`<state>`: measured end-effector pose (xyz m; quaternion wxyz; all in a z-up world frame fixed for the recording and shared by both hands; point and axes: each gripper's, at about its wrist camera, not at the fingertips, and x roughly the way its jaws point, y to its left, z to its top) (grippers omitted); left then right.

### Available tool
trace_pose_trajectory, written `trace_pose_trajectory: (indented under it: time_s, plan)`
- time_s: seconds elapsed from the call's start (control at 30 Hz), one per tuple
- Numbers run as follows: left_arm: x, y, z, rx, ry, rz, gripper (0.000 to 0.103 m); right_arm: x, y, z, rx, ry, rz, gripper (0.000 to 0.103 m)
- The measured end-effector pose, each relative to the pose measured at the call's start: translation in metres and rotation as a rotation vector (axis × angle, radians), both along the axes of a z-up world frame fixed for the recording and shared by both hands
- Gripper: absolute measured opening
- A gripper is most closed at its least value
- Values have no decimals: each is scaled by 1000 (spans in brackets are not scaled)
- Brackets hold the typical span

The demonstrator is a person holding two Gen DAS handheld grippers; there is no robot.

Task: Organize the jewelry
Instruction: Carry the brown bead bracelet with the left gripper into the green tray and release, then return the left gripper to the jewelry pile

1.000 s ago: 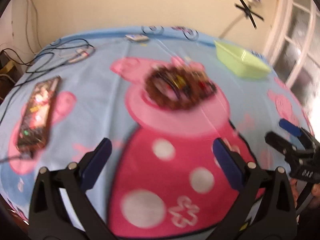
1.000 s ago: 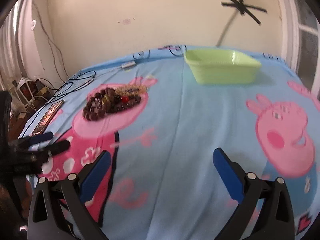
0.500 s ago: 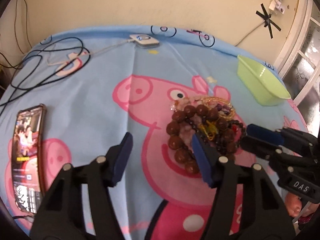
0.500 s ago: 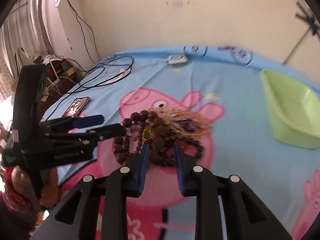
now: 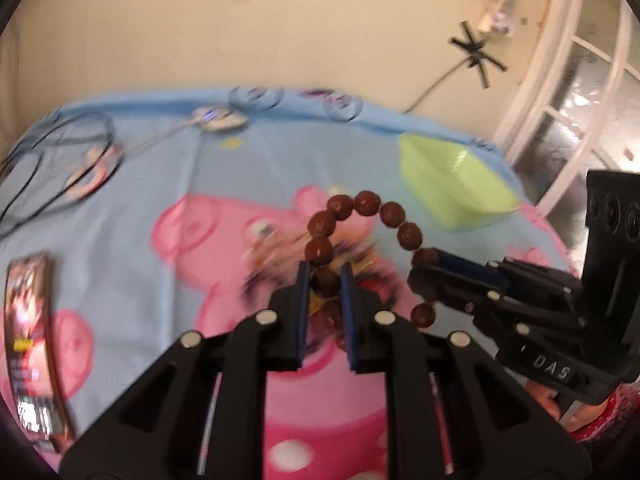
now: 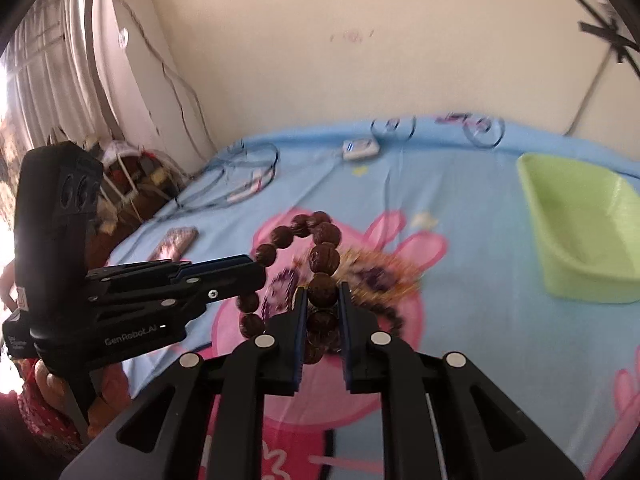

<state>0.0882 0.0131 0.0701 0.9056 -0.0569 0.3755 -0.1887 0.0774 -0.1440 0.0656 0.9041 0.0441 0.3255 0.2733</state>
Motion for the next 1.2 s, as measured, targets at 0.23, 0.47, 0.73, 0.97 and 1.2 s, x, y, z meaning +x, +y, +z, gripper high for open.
trace_pose_trajectory:
  time_s: [0.23, 0.47, 0.73, 0.97, 1.2]
  plan:
    - [62, -108, 41, -8, -70, -169, 14, 25, -110, 33, 75, -82, -235, 0]
    - [125, -201, 29, 35, -65, -225, 14, 77, -179, 12, 84, -4, -402, 0]
    - [148, -190, 12, 38, -20, -132, 15, 88, -194, -5, 64, -30, -512, 0]
    - [75, -86, 36, 22, -107, 4, 22, 31, -186, 12, 131, -61, -478, 0]
    - [4, 23, 5, 45, -31, 203, 22, -22, -122, -18, 140, 37, -364, 9]
